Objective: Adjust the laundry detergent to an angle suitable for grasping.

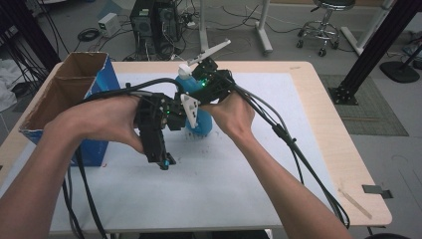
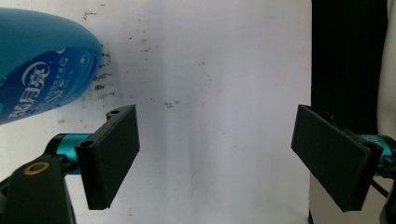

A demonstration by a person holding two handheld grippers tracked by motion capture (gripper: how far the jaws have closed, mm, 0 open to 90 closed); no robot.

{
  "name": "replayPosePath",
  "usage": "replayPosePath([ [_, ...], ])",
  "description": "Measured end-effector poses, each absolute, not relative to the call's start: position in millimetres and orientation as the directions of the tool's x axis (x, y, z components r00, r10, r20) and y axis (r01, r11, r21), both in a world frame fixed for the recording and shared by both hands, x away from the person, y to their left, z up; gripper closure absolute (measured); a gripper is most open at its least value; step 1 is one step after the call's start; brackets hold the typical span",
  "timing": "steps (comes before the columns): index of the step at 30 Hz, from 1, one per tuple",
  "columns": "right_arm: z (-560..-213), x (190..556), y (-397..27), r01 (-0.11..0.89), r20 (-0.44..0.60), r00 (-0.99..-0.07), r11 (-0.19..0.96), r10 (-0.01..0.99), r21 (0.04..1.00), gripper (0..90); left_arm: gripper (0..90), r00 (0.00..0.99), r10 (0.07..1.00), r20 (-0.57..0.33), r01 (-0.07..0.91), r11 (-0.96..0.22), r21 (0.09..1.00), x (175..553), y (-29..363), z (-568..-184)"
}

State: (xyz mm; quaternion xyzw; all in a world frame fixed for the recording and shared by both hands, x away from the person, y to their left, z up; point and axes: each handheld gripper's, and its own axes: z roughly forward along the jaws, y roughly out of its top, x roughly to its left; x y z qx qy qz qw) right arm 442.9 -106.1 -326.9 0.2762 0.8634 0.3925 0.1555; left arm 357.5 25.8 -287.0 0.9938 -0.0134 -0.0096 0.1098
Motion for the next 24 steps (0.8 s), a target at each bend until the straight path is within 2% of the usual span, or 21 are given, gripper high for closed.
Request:
replayPosePath([
  [7,-318.9,440.7,-120.5,0.333,-0.051,-0.822,0.552,0.567,0.765,40.5,15.4,1.000,-0.026,-0.016,-0.022,-0.973,0.229,356.9,29.3,-284.8],
  [16,-318.6,428.3,-136.9,0.224,-0.100,-0.893,0.625,0.440,0.748,40.4,15.4,1.000,-0.014,-0.018,-0.010,-0.972,0.234,357.0,34.1,-283.1],
  [24,-320.7,421.9,-157.1,0.179,-0.046,-0.941,0.610,0.335,0.772,40.4,15.4,1.000,-0.011,-0.020,-0.006,-0.972,0.234,356.8,36.5,-282.2],
])
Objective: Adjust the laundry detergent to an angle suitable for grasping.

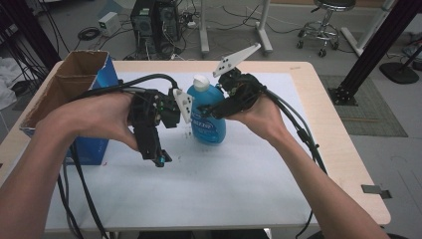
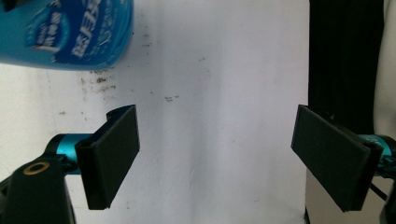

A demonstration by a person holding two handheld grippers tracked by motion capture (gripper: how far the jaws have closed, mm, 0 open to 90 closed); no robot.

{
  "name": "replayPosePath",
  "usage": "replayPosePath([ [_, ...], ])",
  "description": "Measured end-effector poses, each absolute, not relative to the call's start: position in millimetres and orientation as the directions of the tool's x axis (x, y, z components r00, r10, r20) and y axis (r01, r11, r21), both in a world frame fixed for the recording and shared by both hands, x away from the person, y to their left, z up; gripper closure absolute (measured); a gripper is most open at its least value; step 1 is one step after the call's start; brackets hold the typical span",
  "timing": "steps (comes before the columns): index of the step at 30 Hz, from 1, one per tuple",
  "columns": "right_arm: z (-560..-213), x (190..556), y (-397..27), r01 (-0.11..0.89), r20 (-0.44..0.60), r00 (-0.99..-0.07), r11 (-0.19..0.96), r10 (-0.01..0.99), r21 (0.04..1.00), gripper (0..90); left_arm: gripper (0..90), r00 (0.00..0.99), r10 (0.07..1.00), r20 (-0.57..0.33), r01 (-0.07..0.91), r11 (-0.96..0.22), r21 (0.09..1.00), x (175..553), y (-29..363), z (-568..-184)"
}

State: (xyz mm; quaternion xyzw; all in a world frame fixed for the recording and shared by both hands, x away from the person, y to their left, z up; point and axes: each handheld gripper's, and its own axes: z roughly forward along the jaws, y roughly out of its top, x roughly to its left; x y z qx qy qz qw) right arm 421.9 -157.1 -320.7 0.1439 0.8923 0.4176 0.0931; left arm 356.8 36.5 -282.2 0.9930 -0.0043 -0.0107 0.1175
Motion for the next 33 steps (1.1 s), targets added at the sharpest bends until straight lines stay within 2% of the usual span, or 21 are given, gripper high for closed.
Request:
replayPosePath([
  [8,-326.2,419.2,-170.4,0.067,-0.030,-0.988,0.605,0.150,0.794,40.4,15.4,1.000,0.001,-0.021,0.006,-0.972,0.235,355.1,38.4,-282.2],
  [15,-332.7,411.7,-178.2,0.029,-0.006,-0.998,0.568,0.060,0.822,40.4,15.4,1.000,0.000,-0.020,0.004,-0.973,0.231,356.0,38.6,-282.7],
  [24,-339.9,408.0,-183.4,0.002,0.007,-1.000,0.543,-0.008,0.840,40.3,15.4,1.000,0.004,-0.022,0.009,-0.974,0.227,356.2,38.5,-283.3],
  [33,-348.2,408.2,-188.2,-0.001,0.015,-1.000,0.525,-0.026,0.851,40.2,15.4,1.000,0.003,-0.022,0.008,-0.975,0.222,357.3,37.8,-284.8],
])
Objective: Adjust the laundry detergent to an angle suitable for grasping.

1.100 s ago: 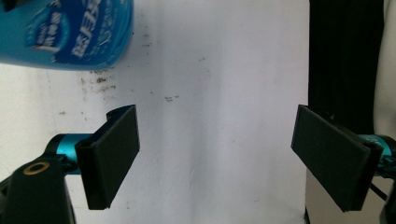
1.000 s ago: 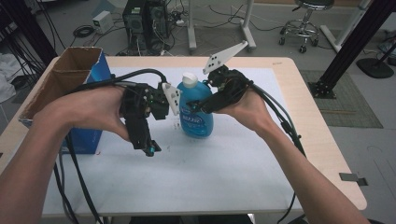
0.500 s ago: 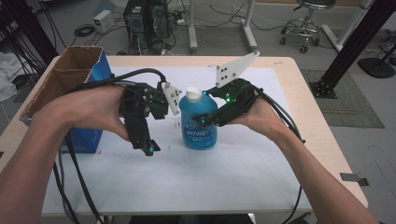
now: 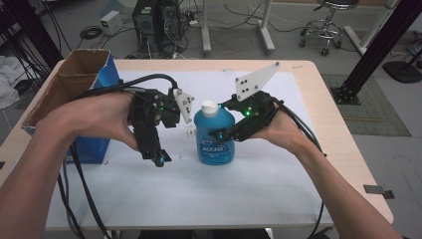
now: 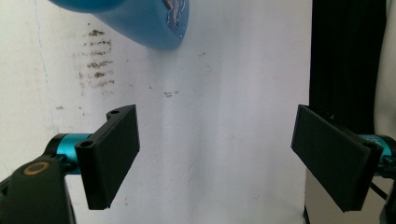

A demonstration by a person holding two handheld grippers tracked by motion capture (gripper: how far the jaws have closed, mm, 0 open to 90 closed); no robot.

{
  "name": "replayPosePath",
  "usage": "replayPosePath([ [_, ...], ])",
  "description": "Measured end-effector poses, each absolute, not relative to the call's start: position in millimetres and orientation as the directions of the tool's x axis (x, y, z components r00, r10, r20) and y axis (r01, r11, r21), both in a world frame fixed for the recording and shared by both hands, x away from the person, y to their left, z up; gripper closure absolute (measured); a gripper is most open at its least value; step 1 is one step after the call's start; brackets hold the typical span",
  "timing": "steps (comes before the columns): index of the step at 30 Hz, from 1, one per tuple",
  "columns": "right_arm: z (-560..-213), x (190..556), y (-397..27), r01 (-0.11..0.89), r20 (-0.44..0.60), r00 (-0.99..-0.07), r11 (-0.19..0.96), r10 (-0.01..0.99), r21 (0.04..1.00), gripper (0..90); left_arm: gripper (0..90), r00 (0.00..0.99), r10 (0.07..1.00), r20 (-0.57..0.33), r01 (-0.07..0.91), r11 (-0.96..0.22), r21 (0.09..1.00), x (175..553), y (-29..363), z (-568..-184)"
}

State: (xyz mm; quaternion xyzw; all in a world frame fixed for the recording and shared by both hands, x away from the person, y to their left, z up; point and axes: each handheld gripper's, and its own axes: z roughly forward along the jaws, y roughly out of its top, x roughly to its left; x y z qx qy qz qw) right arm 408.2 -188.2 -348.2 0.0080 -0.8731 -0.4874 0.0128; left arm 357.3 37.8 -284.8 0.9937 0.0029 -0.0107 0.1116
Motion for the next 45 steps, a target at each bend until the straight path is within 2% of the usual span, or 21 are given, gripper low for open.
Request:
replayPosePath([
  [11,-351.1,410.4,-204.4,-0.003,0.019,-0.999,0.530,-0.035,0.848,40.1,15.4,1.000,-0.001,-0.021,0.003,-0.975,0.222,356.9,35.2,-285.5],
  [17,-350.3,409.8,-202.8,-0.054,-0.011,-0.996,0.537,-0.083,0.842,40.1,15.4,1.000,-0.002,-0.021,0.003,-0.975,0.223,356.0,35.1,-284.8],
  [40,-346.7,403.5,-200.0,-0.047,-0.023,-0.999,0.586,-0.048,0.809,39.3,15.4,1.000,-0.002,-0.021,0.003,-0.974,0.226,355.9,36.6,-286.4],
  [45,-348.9,404.1,-198.9,-0.036,-0.018,-0.999,0.610,-0.036,0.791,36.2,15.4,1.000,0.004,-0.025,0.010,-0.973,0.232,355.3,37.3,-288.2],
])
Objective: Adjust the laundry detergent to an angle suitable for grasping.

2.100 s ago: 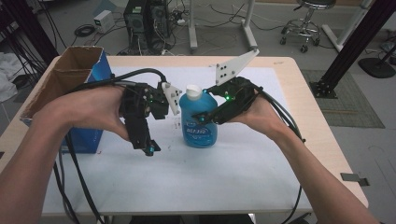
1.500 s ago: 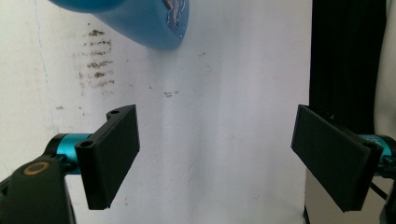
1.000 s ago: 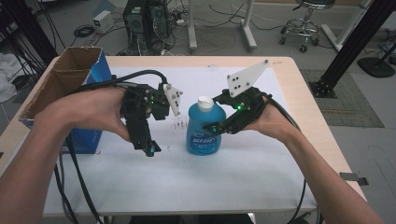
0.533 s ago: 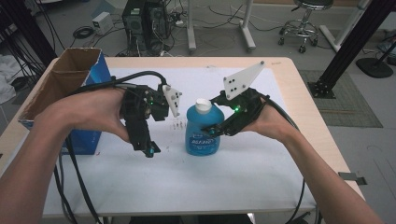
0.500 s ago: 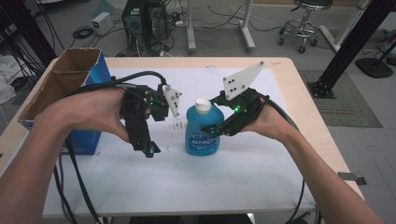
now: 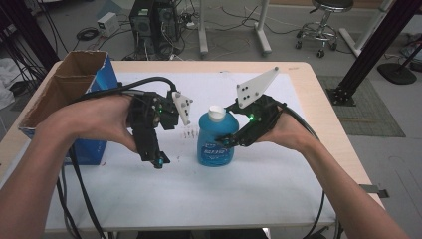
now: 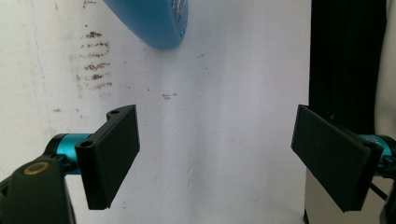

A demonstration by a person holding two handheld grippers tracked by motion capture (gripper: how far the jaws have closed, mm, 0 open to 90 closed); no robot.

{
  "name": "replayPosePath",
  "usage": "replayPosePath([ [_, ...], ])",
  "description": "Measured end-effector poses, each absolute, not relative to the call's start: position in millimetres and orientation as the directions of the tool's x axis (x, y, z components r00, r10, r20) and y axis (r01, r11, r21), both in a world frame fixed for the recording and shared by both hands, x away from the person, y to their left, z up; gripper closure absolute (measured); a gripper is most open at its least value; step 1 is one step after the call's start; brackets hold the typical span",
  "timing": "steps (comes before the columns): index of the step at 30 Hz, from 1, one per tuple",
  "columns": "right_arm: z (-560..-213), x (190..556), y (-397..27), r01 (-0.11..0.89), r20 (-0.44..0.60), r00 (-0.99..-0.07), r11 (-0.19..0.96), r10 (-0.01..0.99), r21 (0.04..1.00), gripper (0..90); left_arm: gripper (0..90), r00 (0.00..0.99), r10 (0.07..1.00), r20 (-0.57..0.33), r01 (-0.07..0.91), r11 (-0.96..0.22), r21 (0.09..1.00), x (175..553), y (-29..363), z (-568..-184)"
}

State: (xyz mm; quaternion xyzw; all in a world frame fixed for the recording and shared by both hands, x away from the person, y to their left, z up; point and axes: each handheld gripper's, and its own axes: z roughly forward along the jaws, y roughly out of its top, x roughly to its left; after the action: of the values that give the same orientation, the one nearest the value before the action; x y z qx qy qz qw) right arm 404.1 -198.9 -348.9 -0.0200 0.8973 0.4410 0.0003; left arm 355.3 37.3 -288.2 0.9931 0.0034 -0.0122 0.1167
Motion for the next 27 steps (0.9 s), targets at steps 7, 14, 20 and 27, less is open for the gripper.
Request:
replayPosePath([
  [7,-348.3,404.6,-198.9,-0.025,-0.002,-0.999,0.599,-0.040,0.800,32.4,15.4,1.000,0.003,-0.027,0.009,-0.973,0.232,356.6,39.2,-288.2],
  [14,-344.5,402.8,-201.1,-0.021,0.002,-0.999,0.593,-0.039,0.805,30.5,15.4,1.000,0.000,-0.028,0.007,-0.974,0.227,357.5,37.8,-288.8],
  [20,-341.5,401.5,-204.4,-0.012,0.008,-0.999,0.608,-0.031,0.794,27.1,15.4,1.000,0.002,-0.031,0.009,-0.974,0.225,357.7,37.0,-290.0],
  [27,-337.9,400.0,-207.9,-0.009,-0.001,-1.000,0.645,-0.013,0.764,23.0,15.4,1.000,0.002,-0.030,0.008,-0.976,0.217,358.1,36.3,-290.4],
])
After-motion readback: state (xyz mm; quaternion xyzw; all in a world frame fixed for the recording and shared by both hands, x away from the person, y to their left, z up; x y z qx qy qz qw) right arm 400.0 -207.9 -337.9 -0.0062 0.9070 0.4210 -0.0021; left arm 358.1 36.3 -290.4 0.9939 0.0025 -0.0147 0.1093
